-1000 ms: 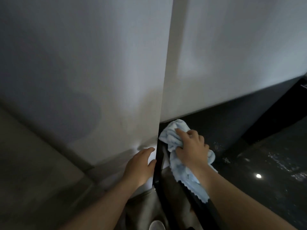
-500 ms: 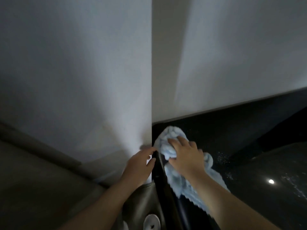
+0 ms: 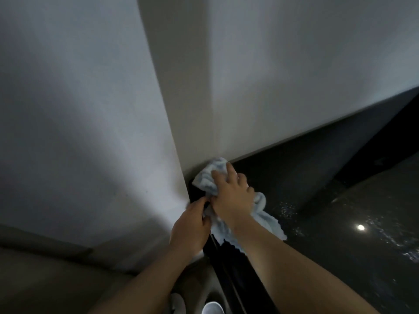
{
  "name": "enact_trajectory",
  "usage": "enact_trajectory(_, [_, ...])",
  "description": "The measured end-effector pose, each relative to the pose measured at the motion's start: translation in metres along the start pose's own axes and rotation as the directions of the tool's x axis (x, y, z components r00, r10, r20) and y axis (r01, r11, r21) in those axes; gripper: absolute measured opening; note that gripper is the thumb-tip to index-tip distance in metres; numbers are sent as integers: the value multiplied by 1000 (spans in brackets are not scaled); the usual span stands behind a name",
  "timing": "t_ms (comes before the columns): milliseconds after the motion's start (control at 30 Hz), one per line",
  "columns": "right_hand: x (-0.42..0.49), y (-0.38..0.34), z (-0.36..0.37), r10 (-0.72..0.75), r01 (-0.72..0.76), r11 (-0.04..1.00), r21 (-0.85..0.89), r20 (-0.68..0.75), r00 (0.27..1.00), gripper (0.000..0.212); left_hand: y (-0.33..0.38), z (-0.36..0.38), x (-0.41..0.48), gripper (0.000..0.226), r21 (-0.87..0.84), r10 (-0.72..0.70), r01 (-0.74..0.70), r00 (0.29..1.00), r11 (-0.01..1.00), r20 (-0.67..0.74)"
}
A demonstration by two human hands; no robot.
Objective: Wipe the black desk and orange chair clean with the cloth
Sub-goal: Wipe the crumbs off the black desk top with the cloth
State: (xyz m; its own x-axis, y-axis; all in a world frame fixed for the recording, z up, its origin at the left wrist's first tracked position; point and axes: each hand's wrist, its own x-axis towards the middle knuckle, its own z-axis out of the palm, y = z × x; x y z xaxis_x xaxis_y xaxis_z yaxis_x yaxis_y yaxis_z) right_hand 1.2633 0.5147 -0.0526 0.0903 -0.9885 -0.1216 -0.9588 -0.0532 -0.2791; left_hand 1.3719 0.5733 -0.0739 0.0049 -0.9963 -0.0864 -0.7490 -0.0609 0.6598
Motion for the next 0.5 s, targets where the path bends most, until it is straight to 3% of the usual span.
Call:
enact_trajectory(133, [12,20,16,6,-6,999,-46,-9,1000,57,-1,7,0,44,-4,66,-66,998,998,9])
enact_trajectory(300, [-6,95,-6,309,-315,947,-61,-95,946,62,2,11,10,53,162,113,-121,992,979,55])
enact_trajectory(400, [-17,113,-21,510,-496,857,138,-88,856,57,-1,15,15,57,201,84,-107,989,974,118])
enact_trajectory(467, [-15,98,-25,528,-469,837,280,-193,827,50,-2,18,19,58,217,54,-85,988,972,142])
enact_trajectory(500, [-15,82,-23,460,-400,877,264,-228,858,49,-2,19,21,59,222,46,-80,987,972,157])
